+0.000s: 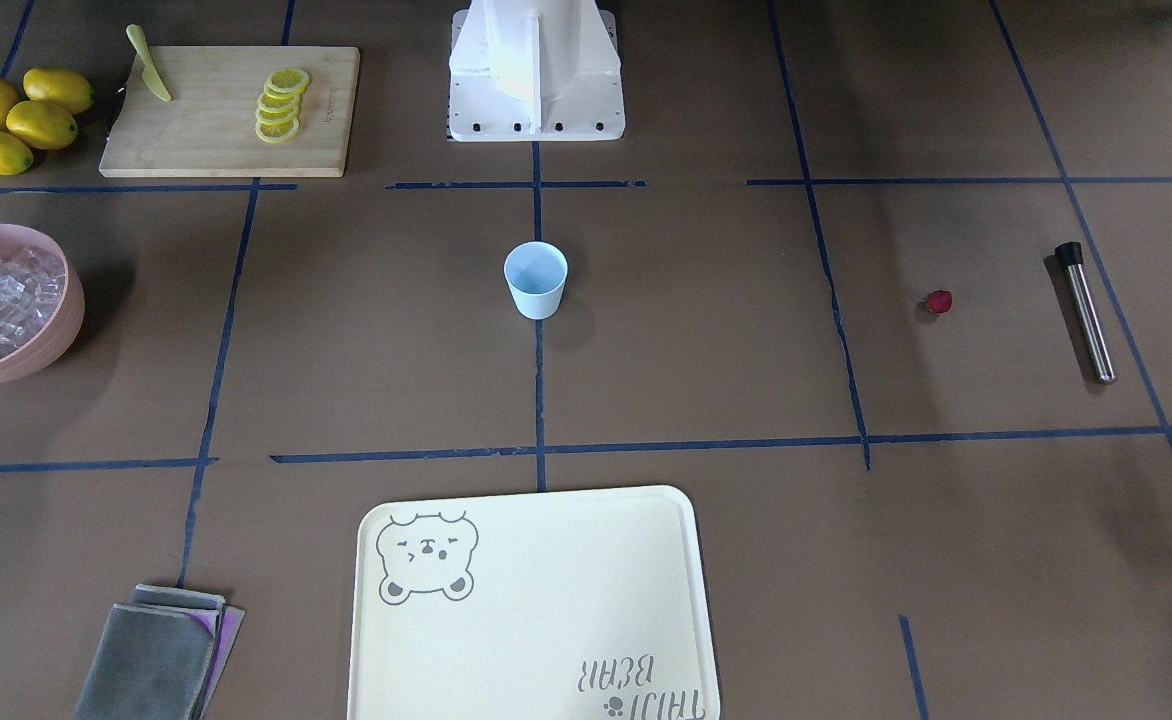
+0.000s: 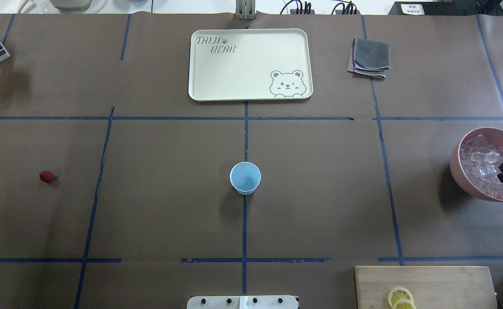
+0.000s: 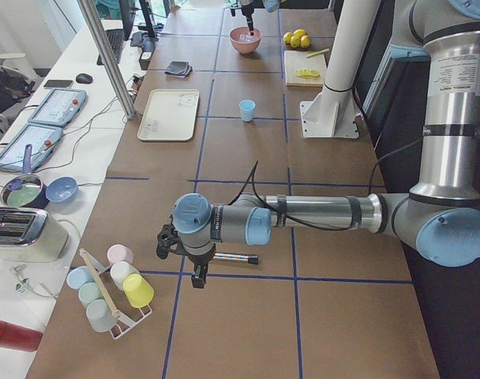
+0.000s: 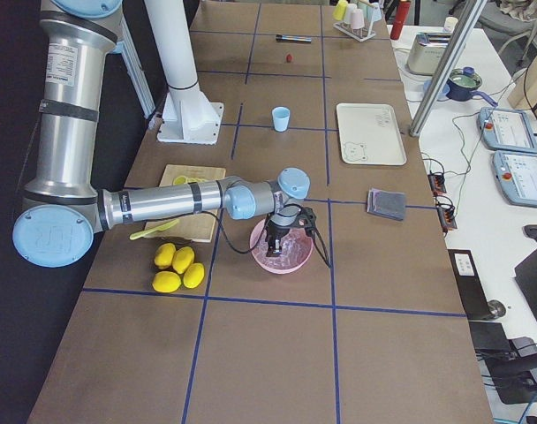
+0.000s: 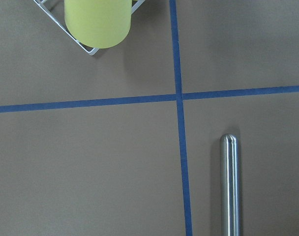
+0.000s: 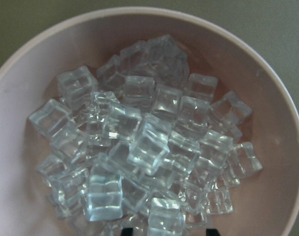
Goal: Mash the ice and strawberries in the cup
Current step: 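Lower the right gripper into the bowl and grasp an ice cube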
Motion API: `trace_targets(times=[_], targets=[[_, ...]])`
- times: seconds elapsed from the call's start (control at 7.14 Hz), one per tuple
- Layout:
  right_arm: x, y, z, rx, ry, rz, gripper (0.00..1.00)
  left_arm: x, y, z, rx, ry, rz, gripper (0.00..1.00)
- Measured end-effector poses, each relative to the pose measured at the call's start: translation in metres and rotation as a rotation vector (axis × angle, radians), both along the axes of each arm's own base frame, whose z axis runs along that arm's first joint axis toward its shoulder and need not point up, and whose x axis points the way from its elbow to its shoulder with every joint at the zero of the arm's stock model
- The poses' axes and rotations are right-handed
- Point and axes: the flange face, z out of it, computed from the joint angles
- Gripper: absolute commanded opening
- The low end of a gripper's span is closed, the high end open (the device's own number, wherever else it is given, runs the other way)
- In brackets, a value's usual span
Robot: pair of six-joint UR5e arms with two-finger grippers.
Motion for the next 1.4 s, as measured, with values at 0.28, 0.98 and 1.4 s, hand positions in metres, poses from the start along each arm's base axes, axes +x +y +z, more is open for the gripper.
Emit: trace_targets(times=[0.28, 0.98, 1.4], targets=[[-0.002, 0.0, 0.007, -0.013, 0.006, -0.004, 0.56, 0.0, 0.0, 0.0, 0.0, 0.0, 0.0, 1.0], [-0.012, 0.001, 0.012, -0.022, 0.01, -0.026, 0.31, -0.003, 0.0, -0.002, 0.003, 0.0, -0.004, 1.0], [-0.014, -0.002, 0.006, -0.008, 0.004, -0.029, 0.0, -0.003, -0.001, -0.005, 0.008, -0.001, -0.005, 1.0]])
